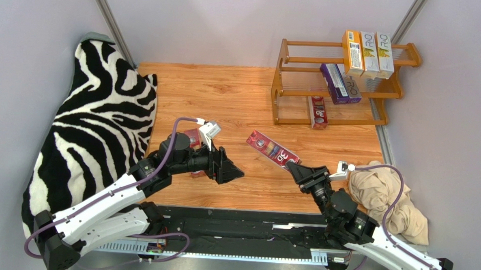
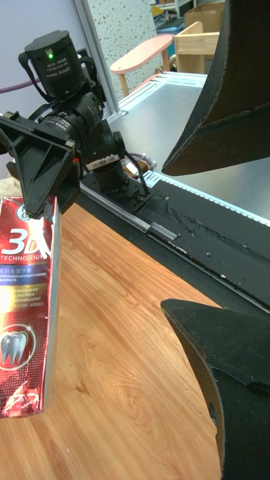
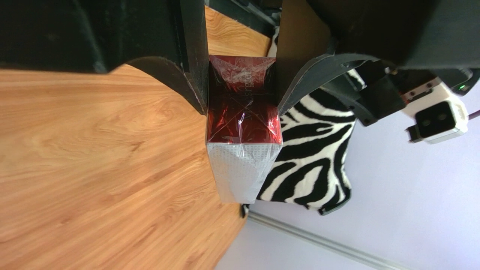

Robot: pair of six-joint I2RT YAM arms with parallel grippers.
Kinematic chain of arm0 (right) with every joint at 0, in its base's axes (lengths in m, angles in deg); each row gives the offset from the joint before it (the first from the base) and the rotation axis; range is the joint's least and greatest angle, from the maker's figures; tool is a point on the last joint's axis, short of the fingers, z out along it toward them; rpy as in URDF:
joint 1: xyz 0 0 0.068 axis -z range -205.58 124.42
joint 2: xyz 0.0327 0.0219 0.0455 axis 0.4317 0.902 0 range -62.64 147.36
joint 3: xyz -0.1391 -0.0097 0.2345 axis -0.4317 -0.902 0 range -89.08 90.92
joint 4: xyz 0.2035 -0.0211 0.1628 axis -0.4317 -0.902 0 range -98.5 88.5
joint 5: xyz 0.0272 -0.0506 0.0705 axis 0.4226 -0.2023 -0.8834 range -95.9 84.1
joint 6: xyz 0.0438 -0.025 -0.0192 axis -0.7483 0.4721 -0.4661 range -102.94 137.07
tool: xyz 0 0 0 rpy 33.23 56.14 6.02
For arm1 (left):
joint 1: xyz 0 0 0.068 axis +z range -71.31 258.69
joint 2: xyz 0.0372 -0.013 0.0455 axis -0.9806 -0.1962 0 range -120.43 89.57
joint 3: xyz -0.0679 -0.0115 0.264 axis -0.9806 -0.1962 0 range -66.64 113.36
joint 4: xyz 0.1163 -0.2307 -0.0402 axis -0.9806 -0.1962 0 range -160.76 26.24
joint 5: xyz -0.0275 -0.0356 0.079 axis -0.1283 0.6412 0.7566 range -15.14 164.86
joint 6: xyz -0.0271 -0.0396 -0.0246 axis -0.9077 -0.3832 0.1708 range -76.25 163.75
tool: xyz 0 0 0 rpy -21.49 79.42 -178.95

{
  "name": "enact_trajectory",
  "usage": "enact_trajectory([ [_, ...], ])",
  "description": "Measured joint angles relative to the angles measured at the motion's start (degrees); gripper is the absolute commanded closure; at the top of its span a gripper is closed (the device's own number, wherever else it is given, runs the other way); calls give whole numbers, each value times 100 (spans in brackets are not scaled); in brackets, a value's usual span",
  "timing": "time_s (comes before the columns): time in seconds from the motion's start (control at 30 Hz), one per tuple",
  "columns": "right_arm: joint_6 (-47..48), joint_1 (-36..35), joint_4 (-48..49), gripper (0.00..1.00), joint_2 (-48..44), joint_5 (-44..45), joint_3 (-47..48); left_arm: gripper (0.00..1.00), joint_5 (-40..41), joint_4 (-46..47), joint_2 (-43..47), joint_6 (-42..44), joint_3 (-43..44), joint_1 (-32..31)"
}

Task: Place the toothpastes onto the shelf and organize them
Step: Place the toothpaste on the shelf.

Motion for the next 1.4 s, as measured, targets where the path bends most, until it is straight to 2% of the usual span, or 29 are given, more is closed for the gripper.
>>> enact_trajectory([
  [0.23,-195,387,-343,97,610,-52,52,11,68,-173,26,105,0,0],
  [0.43,-72,1099,52,98,1996,-1093,363,11,144,-282,26,160,4,0],
  [0.7,-7,2509,1696,98,3687,-3523,723,11,216,-444,24,267,28,0],
  [0.97,-824,4393,3934,99,4813,-5521,601,11,278,-483,-24,326,81,0],
  [1.23,-1823,5720,6325,100,6483,-6666,90,11,293,-474,-177,358,114,0],
  [1.4,-2098,6402,7184,100,7263,-7130,-227,11,295,-476,-203,391,114,0],
])
